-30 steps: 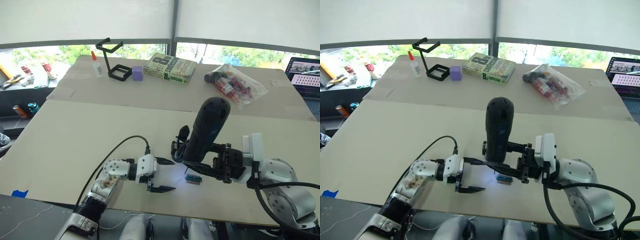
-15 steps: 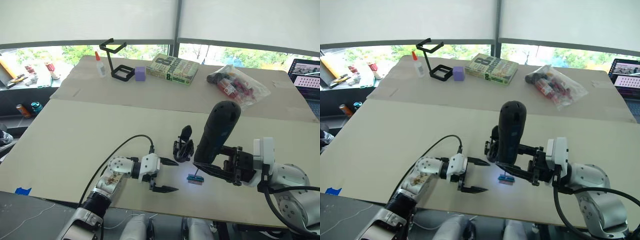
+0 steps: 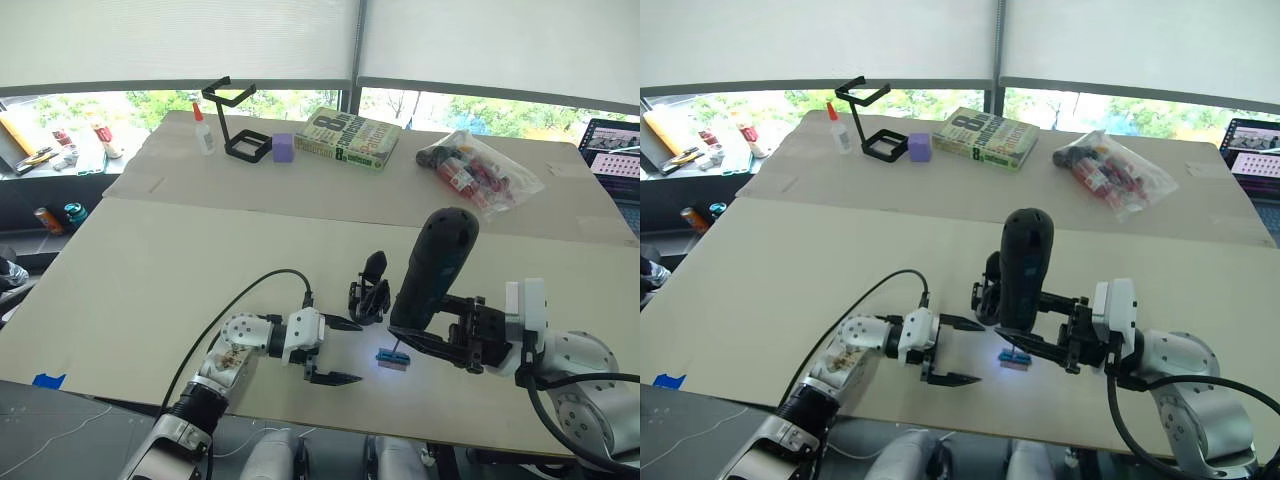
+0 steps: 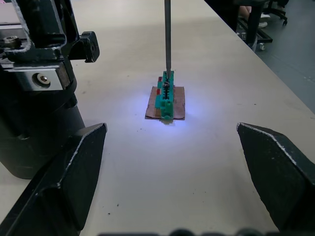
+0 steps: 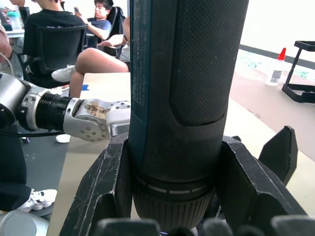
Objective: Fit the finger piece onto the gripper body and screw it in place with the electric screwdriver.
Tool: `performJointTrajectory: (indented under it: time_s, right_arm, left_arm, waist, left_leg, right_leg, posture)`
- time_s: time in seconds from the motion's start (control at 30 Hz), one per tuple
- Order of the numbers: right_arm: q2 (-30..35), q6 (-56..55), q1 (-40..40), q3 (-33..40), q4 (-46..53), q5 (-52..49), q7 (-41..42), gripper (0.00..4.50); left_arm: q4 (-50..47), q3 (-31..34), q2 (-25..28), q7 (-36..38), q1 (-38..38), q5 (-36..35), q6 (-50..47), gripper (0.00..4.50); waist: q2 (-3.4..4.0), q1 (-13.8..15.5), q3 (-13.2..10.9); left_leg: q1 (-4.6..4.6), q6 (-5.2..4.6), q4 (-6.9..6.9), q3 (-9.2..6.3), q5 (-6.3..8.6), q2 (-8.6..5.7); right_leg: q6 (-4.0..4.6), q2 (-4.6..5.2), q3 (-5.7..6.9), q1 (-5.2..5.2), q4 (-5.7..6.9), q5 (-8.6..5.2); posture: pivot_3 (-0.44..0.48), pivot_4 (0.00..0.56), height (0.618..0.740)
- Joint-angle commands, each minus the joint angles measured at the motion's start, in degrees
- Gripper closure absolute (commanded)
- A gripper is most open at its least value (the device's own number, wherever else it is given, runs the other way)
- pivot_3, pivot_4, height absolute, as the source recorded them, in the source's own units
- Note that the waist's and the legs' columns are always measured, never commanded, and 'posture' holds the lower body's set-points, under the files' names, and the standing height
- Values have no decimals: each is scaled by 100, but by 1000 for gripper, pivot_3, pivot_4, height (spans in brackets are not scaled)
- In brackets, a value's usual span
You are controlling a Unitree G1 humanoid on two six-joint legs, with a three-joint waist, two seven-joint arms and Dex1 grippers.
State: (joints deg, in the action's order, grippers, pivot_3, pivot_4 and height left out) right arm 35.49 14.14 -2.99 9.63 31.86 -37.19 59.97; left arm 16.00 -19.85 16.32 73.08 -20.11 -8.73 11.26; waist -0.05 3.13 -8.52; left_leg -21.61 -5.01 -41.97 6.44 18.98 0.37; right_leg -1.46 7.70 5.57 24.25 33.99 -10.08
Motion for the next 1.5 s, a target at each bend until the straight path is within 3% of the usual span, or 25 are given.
performJointTrajectory:
  time_s: [0.03, 0.7, 1.23, 1.5]
  right_arm:
    - [25, -271, 30, 149, 125, -66, 29, 2573]
    - [19, -369, -53, 147, 41, 35, 10, 2573]
    - [54, -308, -69, 107, -2, 82, 4, 2573]
    - [99, -269, -79, 143, 3, 65, 27, 2573]
  left_arm:
    - [220, -348, -41, -38, 195, 239, -67, 35]
    - [371, -392, -63, -51, 215, 268, 73, 35]
    - [2227, -469, -507, -288, 68, 653, 1396, 35]
    - [2224, -455, -400, -3, 95, 456, 1249, 35]
  waist:
    - [0, 0, 0]
    - [0, -1, 0]
    - [84, 94, 80]
    - [118, 69, 115]
  left_leg:
    - [0, 0, 0, 0, 0, 0]
    - [0, -7, 0, 0, 4, -8]
    - [35, -80, -1, 1, 37, -58]
    - [54, -61, 1, 2, 60, -56]
  right_leg:
    - [0, 0, 0, 0, 0, 0]
    - [-6, 16, 2, 0, -1, 0]
    - [-54, 83, 4, -31, -42, 6]
    - [-96, 83, 4, -61, -68, -3]
  posture:
    - [0, 150, 740]
    - [0, 150, 740]
    - [0, 150, 740]
    - [0, 150, 740]
